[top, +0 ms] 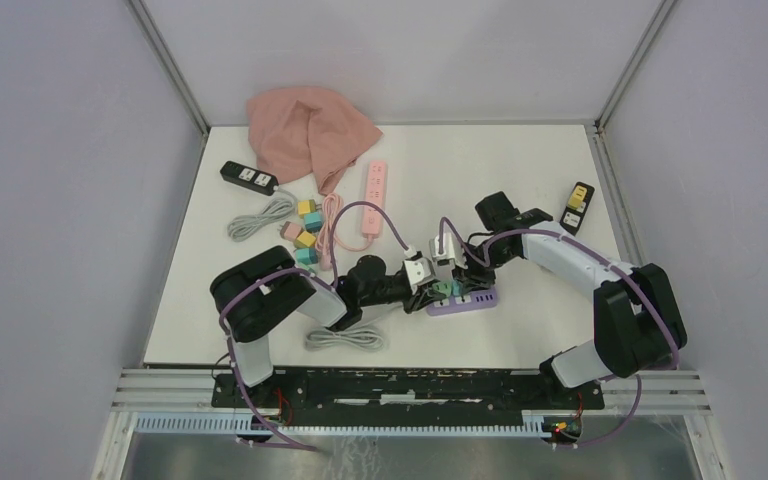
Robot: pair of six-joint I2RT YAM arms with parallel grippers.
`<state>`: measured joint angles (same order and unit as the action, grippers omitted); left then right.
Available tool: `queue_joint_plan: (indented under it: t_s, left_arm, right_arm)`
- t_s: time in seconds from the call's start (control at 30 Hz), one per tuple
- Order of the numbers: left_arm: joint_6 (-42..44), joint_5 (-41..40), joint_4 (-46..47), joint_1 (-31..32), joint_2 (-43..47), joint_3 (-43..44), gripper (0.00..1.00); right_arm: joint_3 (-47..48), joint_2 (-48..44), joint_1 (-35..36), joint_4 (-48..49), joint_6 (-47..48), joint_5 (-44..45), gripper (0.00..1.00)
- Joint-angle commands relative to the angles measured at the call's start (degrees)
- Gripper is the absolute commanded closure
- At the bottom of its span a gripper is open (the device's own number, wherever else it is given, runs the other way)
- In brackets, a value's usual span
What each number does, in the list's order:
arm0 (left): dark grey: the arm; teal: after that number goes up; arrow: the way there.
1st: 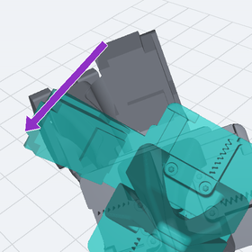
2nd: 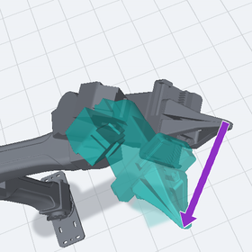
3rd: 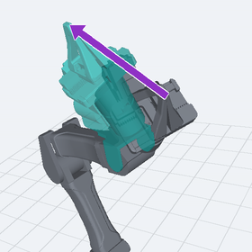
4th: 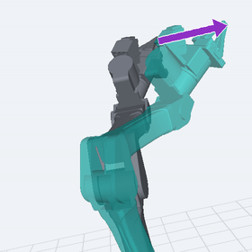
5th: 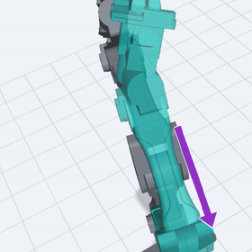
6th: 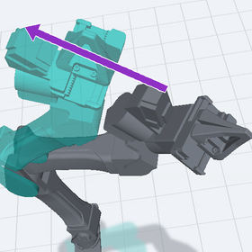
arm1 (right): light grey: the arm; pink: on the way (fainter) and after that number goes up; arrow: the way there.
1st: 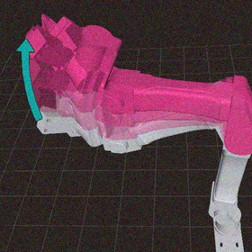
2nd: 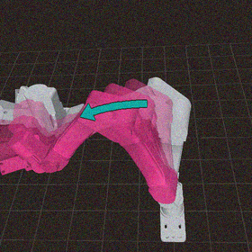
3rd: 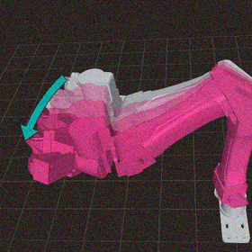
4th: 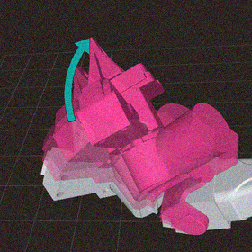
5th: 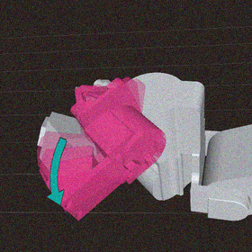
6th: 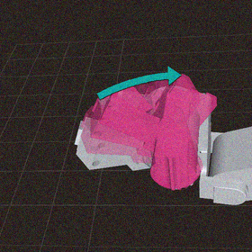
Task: Pull the plug off the socket
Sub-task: Remove the plug from the socket.
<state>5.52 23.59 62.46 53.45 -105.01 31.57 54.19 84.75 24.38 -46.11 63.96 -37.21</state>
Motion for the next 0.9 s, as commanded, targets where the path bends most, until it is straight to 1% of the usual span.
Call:
queue_joint_plan:
  t_s: [0.0, 0.1, 0.23, 0.3, 0.37, 0.43, 0.5, 0.6, 0.67, 0.77, 0.87]
  left_arm:
    - [3.4, 0.3, -1.7, 0.1, -1.5, 0.6, 0.97]
    - [3.5, 0.2, -1.7, 0.0, -1.6, 0.1, 0.97]
    - [3.5, 0.3, -1.2, -0.5, -1.8, -0.5, 0.97]
    - [3.6, 0.4, -0.9, -0.8, -2.0, -0.6, 0.97]
    - [3.8, 0.6, -0.8, -0.9, -2.2, -0.6, 0.97]
    - [3.8, 0.8, -0.9, -1.0, -2.3, -0.5, 0.97]
    - [3.7, 1.1, -0.9, -1.0, -2.5, -0.5, 0.97]
    - [3.5, 1.1, -0.9, -1.0, -2.5, -0.7, 0.97]
    - [3.5, 0.9, -0.9, -1.0, -2.5, -0.9, 0.97]
    - [3.8, 0.7, -0.9, -1.1, -2.5, -1.4, 0.97]
    - [4.3, 0.5, -1.2, -1.1, -2.5, -1.6, 0.97]
  right_arm:
    - [2.5, 0.7, 1.2, 6.0, -10.4, -2.2, 1.0]
    - [2.3, 0.9, -0.8, 4.3, -6.5, 0.6, 1.0]
    - [1.5, 1.0, -3.0, -3.6, 4.3, 0.6, 1.0]
    - [1.3, 1.3, -3.0, -7.1, 8.8, -1.7, 1.0]
    - [1.2, 1.5, -2.7, -9.8, 12.4, -6.3, 1.0]
    - [0.6, 1.1, -1.3, -10.5, 14.3, -9.6, 1.0]
    - [0.4, 0.8, 0.5, -8.3, 11.6, -10.5, 1.0]
    - [0.7, 0.3, 1.4, 0.5, -1.9, -8.9, 1.0]
    - [1.2, 0.0, 1.3, 4.9, -8.5, -5.1, 1.0]
    - [1.3, -0.2, -0.3, 6.5, -9.7, -1.0, 1.0]
    - [1.4, -0.1, -3.0, 3.4, -5.3, 0.9, 1.0]
